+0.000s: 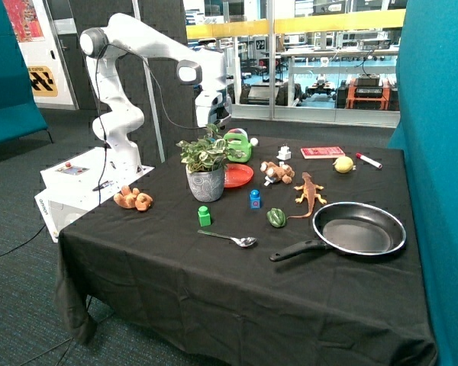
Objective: Water the pot plant and put the can on the plate
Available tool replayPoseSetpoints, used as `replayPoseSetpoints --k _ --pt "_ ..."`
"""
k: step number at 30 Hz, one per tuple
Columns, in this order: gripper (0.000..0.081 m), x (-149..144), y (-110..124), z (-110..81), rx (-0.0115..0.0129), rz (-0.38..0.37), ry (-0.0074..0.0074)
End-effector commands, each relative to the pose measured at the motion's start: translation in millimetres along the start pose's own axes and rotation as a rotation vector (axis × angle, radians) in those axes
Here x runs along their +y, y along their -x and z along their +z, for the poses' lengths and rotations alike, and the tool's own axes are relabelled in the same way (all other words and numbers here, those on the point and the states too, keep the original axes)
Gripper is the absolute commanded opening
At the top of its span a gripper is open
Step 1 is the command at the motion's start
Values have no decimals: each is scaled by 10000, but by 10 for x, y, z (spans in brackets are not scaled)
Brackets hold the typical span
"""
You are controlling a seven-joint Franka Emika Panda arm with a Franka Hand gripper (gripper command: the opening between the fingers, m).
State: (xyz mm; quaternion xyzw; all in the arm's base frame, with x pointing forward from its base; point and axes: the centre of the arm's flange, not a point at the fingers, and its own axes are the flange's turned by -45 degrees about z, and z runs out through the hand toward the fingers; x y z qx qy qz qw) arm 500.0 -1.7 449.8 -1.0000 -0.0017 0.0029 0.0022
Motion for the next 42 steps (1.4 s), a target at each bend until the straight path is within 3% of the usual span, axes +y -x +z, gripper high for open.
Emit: replayPoseSetpoints --k 1,4,5,6,9,22,33,42 --pt "808 -17 0 -2 52 -2169 50" --pt "773 -48 3 -29 52 -2198 50" --pt "564 -53 4 -35 52 -2195 50" --pt "459 -55 6 -44 53 -2149 50" --pt "366 -63 18 -66 53 -2114 50" --pt "349 -213 155 -98 52 -2421 51" --pt "348 -508 206 -83 51 -2861 52" --pt "357 -653 307 -87 51 -2713 51"
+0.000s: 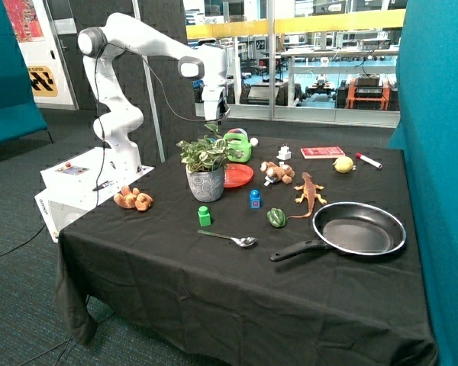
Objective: Water the pot plant and put the can on the plate
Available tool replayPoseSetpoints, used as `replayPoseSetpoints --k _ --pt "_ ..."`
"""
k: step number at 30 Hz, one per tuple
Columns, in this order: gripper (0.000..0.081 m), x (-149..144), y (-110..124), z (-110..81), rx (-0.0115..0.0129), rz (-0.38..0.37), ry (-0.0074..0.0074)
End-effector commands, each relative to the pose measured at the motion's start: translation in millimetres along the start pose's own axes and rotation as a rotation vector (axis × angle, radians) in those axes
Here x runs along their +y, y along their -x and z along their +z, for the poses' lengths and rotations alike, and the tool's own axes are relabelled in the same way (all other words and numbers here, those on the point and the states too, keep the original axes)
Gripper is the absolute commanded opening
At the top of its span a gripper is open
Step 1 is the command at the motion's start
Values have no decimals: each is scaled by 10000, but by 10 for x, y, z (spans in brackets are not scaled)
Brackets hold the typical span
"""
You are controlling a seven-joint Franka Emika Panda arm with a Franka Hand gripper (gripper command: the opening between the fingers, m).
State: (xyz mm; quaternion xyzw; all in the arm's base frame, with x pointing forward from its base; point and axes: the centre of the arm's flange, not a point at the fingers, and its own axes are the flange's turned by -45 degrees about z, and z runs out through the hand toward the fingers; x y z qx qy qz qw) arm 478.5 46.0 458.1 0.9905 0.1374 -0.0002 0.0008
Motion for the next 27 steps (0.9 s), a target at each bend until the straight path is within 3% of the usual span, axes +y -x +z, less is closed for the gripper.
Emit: replayPoseSetpoints --k 1,6,14,27 --pt "363 -207 53 -10 7 28 -15" --pt "419 -247 97 -2 6 679 -15" --pt "424 -350 75 121 5 1958 -16" --pt "440 -718 -29 208 5 2046 -16"
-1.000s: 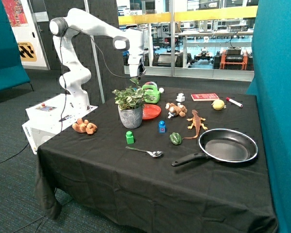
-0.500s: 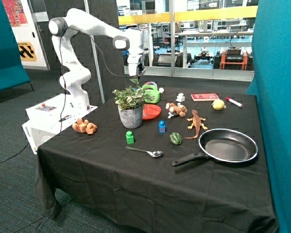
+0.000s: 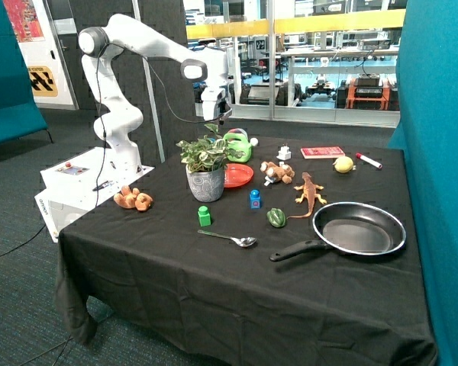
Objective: Water the pot plant and put the can on the plate
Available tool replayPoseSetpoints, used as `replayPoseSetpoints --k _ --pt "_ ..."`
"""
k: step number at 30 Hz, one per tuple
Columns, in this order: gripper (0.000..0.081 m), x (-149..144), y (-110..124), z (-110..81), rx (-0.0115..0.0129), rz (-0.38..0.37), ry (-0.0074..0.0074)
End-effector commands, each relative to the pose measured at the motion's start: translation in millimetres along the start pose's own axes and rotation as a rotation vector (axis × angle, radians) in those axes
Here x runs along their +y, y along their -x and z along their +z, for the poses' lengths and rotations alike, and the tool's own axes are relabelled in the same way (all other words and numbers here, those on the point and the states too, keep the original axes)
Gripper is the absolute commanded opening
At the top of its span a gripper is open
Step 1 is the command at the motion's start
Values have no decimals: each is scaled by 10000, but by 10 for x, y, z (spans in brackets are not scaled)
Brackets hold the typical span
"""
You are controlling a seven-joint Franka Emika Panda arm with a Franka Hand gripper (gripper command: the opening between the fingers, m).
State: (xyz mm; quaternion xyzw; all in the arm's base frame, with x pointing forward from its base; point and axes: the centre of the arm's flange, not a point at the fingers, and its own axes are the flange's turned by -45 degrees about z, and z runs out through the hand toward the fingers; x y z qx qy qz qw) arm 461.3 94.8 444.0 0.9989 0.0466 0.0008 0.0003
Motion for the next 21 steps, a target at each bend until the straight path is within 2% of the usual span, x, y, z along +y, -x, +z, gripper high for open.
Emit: replayPoseSetpoints --k 1,21 --pt "441 -250 -21 80 -15 115 -6" --pt "435 -655 -99 143 -15 -165 -7"
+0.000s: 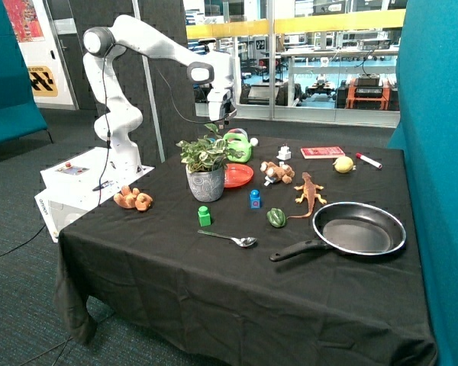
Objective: Water the pot plant and put the can on the plate
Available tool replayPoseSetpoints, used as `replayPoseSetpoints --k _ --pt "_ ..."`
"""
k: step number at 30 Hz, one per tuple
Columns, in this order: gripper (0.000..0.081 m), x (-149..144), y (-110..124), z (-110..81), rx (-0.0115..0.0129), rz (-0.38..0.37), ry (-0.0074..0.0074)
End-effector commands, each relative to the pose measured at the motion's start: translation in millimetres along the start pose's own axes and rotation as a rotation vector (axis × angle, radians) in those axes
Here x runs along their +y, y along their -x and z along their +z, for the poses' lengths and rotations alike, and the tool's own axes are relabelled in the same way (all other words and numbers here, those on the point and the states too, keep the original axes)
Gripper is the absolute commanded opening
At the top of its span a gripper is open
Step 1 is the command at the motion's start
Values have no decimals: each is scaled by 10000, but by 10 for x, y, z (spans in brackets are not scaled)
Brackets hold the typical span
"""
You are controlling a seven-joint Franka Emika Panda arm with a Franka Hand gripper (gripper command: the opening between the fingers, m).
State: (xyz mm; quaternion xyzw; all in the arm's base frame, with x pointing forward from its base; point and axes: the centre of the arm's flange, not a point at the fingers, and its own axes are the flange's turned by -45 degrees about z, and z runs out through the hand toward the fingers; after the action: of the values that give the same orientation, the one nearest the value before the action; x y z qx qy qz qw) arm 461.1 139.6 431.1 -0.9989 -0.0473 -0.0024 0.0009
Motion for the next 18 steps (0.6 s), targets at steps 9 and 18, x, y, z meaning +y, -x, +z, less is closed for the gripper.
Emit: replayPoseSetpoints --k 9,18 --pt "429 -376 -114 53 -48 -388 15" --pt "426 -436 -125 96 -48 -530 15"
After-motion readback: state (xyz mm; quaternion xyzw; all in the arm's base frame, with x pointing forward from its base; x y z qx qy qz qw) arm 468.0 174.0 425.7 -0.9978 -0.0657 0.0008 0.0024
